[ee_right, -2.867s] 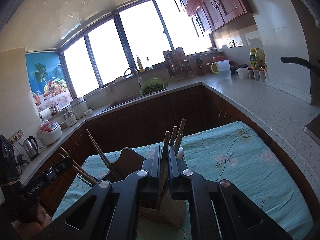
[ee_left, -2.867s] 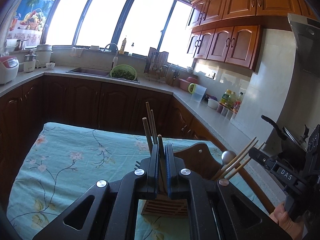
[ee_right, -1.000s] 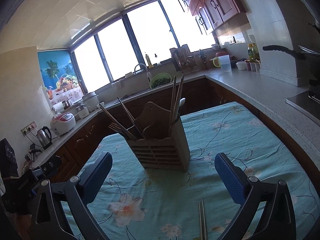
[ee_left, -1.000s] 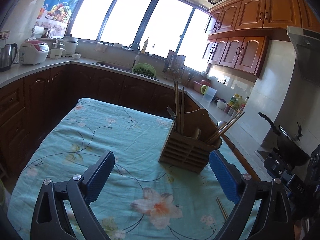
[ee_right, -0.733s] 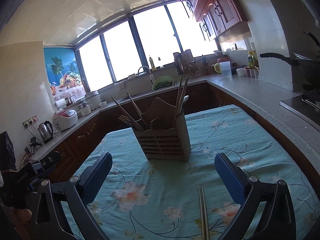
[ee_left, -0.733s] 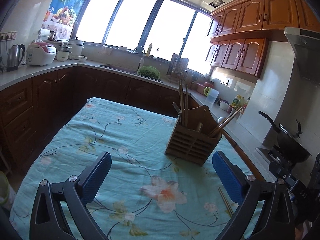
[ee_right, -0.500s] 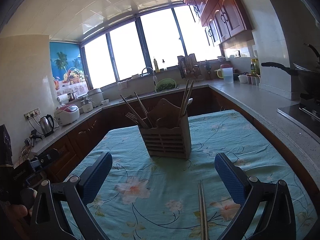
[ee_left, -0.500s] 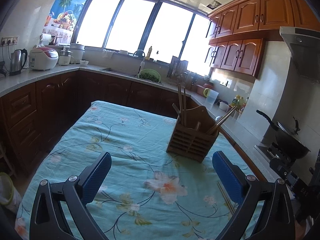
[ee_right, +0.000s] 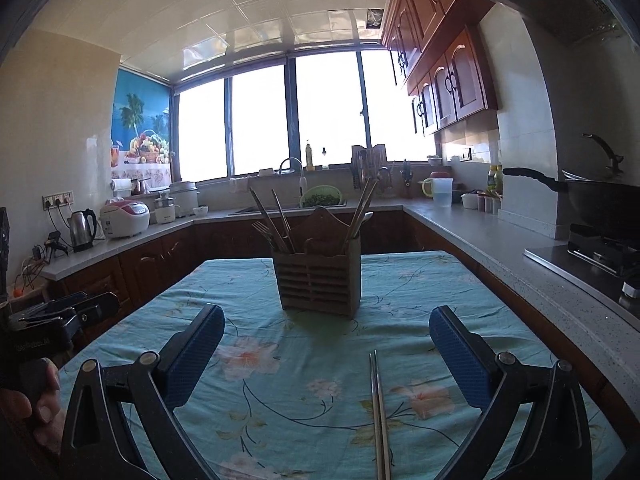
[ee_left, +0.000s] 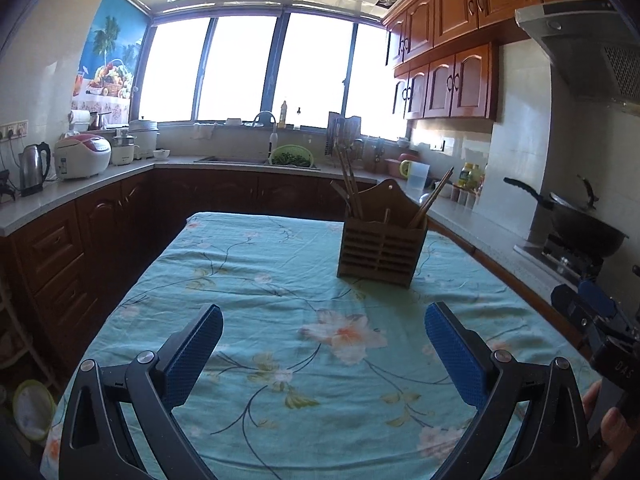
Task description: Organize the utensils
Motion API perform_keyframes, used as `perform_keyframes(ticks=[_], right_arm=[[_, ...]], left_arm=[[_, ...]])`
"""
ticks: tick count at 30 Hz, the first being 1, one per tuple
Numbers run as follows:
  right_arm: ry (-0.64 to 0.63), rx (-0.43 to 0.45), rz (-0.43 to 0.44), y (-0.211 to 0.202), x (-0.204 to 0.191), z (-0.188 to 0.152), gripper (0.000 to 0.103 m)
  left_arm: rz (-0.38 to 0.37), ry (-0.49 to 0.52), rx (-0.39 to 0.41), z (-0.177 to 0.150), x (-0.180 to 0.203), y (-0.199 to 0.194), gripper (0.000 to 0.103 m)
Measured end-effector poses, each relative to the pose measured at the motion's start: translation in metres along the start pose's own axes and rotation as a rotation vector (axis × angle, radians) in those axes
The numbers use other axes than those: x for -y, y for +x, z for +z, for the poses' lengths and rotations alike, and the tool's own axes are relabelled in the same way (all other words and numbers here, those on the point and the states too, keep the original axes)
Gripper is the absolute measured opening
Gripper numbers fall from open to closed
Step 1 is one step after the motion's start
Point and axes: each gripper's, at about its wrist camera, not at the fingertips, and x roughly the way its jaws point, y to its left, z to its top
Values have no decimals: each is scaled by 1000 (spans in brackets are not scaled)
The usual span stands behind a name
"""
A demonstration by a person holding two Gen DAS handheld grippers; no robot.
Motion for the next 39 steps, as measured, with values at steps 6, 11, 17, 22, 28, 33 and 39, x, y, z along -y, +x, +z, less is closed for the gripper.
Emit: perform_keyframes(ticks=[6, 11, 17, 22, 28, 33, 39], right_arm=[[21, -39, -30, -3, 10, -21, 103], [27, -54, -54, -4, 16, -30, 103], [35, -79, -63, -3, 23, -40, 103], [33, -80, -59, -4, 23, -46, 103], [27, -69, -48, -7, 24, -48, 103], [35, -51, -52, -11, 26, -48, 103], [34, -9, -65, -16, 28, -49, 103]], left_arm=[[53, 32, 2, -18, 5, -10, 102], [87, 35, -35, -23, 6, -5, 102], [119, 61, -59, -28, 8, -4, 102], [142, 80, -51, -33, 9, -7, 102], [138, 93, -45, -40, 7, -7, 102], [141, 110, -35, -43, 10, -8, 102], [141, 110, -18, -45, 9, -10, 102]])
